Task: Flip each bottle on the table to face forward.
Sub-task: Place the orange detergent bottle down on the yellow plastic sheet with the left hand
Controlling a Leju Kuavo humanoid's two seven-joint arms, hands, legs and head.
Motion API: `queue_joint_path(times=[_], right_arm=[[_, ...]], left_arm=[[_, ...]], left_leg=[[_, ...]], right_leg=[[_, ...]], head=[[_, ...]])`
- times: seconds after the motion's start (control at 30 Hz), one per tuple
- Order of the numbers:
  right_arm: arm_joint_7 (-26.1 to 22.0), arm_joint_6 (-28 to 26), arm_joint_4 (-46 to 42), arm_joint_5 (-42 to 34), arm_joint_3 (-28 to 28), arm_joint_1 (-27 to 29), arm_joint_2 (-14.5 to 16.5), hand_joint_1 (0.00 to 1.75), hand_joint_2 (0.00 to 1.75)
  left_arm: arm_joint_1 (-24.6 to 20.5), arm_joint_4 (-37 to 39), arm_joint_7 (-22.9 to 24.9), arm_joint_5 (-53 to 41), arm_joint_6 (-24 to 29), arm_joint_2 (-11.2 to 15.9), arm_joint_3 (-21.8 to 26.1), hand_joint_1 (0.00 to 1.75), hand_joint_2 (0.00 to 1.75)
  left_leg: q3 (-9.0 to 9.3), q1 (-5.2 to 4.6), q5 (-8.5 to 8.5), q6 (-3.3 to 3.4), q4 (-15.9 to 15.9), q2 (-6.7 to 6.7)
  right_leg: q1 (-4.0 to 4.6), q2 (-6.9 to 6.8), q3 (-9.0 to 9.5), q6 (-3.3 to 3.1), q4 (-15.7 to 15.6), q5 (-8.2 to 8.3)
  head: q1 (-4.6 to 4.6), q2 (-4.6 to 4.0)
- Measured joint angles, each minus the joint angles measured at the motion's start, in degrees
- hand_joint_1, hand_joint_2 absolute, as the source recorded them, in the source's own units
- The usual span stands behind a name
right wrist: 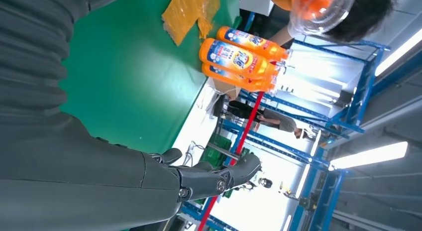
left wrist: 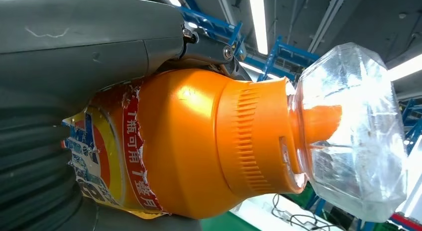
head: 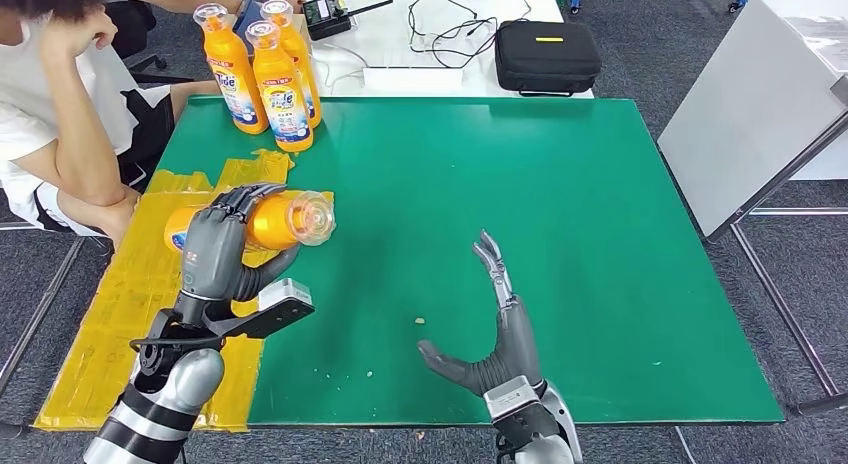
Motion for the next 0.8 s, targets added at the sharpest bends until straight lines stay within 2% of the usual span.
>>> queue_joint_path(times=[0.13,0.27,0.5,0.8], right_arm=[[-0.79,0.05,-1.18,-0.86,-0.45,0.13,-0.12,0.0,1.75],[-1.08,1.07,-2.72,-2.07,-0.96,-0.19,-0.13,0.0,1.75],[-0.95,2.33,-3.23,-2.43,-1.06,-1.65,0.1,0.0,1.75],[-0.85,2.34,-3.23,-2.46,-1.06,-1.99,0.17,0.0,1.75]], left_arm=[[-2.39,3.1,6.51,-8.97,-1.29,0.89,-0.02,1.75,1.75],[-7.38,12.1,10.81,-17.12,-4.71,1.84,-0.24,1.75,1.75],[-12.49,27.12,12.42,-19.13,-9.92,1.08,-2.31,1.75,1.75],[-13.61,33.62,12.62,-19.13,-9.95,0.34,-3.44,1.75,1.75]], left_leg=[[-0.01,0.0,0.02,0.0,0.0,-0.03],[0.0,0.01,0.09,-0.08,0.0,0.05],[-0.02,0.03,0.13,-0.1,0.0,0.08],[-0.13,0.02,0.12,-0.1,0.01,0.06]], right_leg=[[0.0,-0.01,-0.02,0.0,0.0,0.0],[0.02,0.0,-0.04,-0.1,0.01,0.1],[0.02,0.01,-0.07,-0.17,0.03,0.14],[0.02,0.01,-0.17,-0.17,0.03,0.14]], head=[[0.01,0.0],[-0.02,0.0],[0.0,0.0],[-0.01,0.0]])
